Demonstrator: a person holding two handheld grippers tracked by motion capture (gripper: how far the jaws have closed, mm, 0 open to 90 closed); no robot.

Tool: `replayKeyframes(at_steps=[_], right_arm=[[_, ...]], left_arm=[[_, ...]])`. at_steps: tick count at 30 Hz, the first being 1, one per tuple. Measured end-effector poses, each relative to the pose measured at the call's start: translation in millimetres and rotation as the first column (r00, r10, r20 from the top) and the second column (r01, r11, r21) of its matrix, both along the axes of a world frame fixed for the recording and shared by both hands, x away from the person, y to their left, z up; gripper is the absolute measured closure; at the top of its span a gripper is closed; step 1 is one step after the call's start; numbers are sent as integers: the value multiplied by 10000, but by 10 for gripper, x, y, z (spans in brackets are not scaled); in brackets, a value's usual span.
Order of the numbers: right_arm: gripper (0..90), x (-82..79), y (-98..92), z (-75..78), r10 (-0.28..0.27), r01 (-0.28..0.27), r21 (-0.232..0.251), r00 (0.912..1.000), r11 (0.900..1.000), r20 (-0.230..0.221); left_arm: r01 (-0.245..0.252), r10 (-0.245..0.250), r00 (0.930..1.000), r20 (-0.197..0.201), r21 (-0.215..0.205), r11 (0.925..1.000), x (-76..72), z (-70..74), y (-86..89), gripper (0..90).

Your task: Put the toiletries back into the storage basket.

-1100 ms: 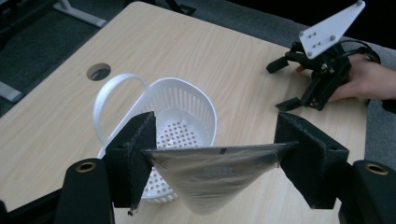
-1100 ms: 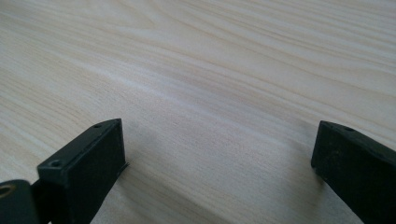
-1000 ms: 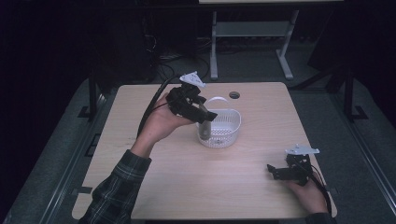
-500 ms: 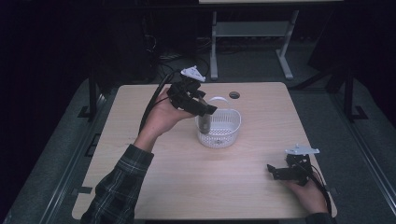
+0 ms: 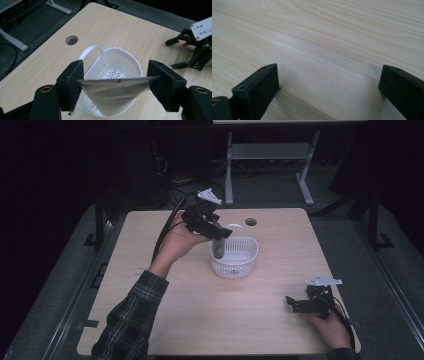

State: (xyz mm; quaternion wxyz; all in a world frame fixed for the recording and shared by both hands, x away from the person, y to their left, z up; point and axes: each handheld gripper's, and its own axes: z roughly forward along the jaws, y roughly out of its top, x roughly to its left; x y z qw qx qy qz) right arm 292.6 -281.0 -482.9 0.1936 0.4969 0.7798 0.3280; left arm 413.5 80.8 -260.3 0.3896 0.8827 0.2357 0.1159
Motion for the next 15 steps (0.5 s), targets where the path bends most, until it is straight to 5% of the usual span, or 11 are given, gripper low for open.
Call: replayKeyframes(at_steps=[15], right_arm=[[23,0,0,0,9,-9,-1,10000,10000,-8]], left_arm=[[-76,77,10000,-53,327,9994,90,-125,-75,298]])
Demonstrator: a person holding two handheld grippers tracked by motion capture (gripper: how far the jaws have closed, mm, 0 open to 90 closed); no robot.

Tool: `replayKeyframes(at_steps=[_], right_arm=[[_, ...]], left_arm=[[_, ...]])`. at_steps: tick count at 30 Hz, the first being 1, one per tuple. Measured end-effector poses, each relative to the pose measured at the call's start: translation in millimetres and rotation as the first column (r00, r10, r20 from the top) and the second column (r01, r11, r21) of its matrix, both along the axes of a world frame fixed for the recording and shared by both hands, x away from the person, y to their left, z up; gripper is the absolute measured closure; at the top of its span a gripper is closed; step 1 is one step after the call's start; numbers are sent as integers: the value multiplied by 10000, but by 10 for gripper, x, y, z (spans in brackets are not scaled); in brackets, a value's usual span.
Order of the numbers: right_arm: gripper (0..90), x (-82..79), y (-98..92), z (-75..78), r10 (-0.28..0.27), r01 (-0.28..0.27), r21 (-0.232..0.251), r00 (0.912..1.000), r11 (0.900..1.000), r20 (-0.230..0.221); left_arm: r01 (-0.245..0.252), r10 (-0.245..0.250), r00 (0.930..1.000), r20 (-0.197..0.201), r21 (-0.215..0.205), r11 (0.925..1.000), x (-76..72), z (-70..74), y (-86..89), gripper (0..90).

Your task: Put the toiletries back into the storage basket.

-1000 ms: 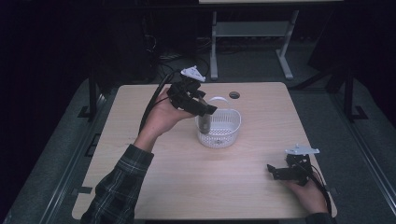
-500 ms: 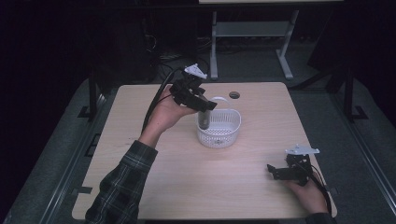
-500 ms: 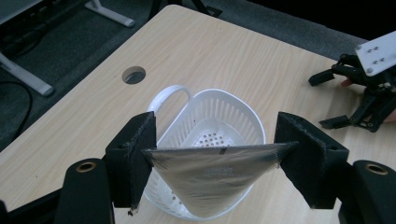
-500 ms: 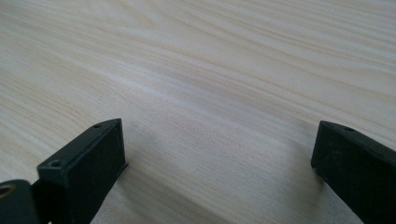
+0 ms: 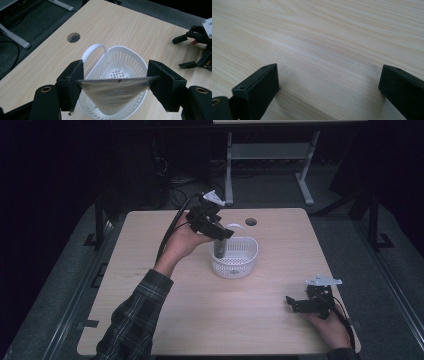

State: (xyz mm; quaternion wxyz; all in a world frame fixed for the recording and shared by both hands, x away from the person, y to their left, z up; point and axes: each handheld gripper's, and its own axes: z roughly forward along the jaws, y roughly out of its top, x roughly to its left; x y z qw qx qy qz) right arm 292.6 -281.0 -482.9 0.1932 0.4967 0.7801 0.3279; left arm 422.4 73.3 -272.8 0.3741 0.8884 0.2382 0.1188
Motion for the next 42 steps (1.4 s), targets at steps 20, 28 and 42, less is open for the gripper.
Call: replayKeyframes(at_steps=[20,28,42], right_arm=[[23,0,0,0,-2,2,4,10000,10000,-2],[23,0,0,0,-6,6,0,10000,10000,1],[23,1,0,-1,-9,9,-7,10000,10000,1]], left_arm=[[-130,138,9992,-379,214,9997,84,-283,-38,298],[-217,233,9983,-525,321,9992,111,-404,-57,298],[-253,297,9966,-772,579,9980,149,-604,-57,298]])
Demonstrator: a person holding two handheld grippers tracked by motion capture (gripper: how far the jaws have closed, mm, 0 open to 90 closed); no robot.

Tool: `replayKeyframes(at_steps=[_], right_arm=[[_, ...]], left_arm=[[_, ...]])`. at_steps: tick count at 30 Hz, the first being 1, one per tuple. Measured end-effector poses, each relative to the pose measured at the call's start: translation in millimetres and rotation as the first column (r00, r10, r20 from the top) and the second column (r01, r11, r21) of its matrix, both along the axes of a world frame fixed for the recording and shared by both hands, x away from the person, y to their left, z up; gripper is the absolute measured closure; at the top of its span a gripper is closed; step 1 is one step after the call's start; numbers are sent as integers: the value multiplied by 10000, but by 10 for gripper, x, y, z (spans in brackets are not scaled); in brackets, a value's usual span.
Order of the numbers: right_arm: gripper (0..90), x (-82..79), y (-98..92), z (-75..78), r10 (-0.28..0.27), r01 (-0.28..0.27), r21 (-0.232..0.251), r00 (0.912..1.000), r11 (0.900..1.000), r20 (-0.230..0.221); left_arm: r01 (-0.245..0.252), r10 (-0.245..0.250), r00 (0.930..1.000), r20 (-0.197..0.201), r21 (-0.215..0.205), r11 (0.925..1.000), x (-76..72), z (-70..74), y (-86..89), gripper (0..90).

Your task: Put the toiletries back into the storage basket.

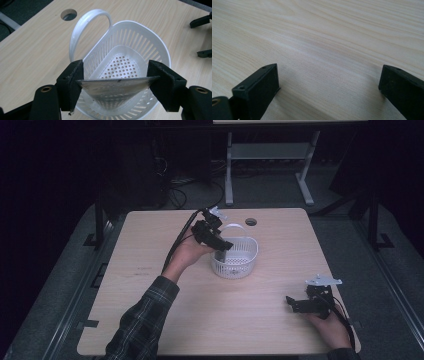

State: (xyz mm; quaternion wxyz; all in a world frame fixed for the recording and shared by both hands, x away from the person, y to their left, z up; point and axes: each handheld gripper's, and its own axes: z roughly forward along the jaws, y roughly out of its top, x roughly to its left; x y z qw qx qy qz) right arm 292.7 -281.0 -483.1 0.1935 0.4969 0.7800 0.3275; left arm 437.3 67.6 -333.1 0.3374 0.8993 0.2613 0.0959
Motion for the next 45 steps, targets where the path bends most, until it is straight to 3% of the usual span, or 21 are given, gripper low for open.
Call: replayKeyframes(at_steps=[15,27,33,45], right_arm=[[23,0,0,0,1,-1,2,10000,10000,0],[23,0,0,0,2,-2,0,10000,10000,0],[23,0,0,0,1,-1,1,10000,10000,0],[23,-1,1,0,-11,11,7,10000,10000,-12]], left_arm=[[42,-39,9999,-154,194,9998,1,-142,-21,297],[140,-137,9998,-133,205,9997,-9,-150,8,265],[180,-180,9998,-29,-100,9998,-23,-102,49,178],[170,-156,9994,297,-488,9987,-93,61,214,147]])
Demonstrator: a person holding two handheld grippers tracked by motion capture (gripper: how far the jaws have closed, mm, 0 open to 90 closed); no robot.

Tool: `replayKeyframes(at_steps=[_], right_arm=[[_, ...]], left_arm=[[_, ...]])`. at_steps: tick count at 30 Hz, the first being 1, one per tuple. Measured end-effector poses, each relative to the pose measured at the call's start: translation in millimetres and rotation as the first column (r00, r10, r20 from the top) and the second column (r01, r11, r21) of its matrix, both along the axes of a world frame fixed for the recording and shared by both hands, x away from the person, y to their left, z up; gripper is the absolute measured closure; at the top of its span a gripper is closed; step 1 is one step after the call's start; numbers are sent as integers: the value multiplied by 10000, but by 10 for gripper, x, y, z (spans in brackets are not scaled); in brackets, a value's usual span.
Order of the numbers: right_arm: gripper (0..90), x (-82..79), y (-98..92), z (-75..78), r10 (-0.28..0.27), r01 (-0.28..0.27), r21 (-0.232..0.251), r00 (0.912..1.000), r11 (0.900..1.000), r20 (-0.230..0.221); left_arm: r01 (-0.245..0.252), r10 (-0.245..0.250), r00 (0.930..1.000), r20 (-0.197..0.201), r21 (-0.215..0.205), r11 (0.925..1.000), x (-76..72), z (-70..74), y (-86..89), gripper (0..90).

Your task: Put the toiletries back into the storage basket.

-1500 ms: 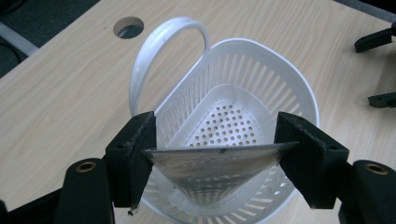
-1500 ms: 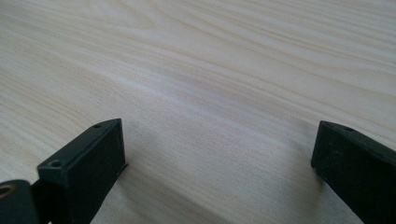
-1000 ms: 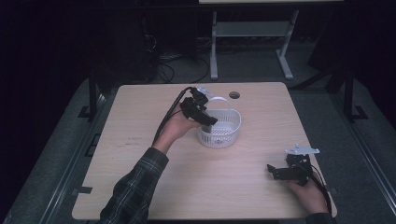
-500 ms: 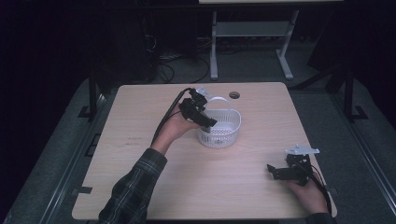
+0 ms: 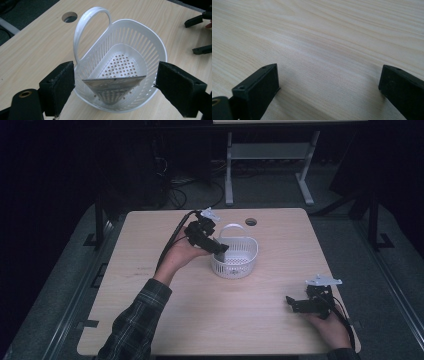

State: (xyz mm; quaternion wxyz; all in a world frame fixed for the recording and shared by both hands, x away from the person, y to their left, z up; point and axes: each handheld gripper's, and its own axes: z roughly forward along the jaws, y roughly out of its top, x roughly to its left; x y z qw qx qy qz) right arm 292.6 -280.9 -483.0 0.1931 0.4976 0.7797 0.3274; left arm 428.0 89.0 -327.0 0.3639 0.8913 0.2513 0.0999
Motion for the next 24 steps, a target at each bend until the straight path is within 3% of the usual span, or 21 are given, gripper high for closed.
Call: replayKeyframes(at_steps=[11,24], right_arm=[[23,2,-1,0,13,-13,-9,10000,10000,18],[23,0,-1,0,21,-21,2,10000,10000,11]], left_arm=[[-179,182,9996,210,-167,9997,-109,52,224,147],[-559,582,9965,603,-386,9977,-339,-1,593,148]])
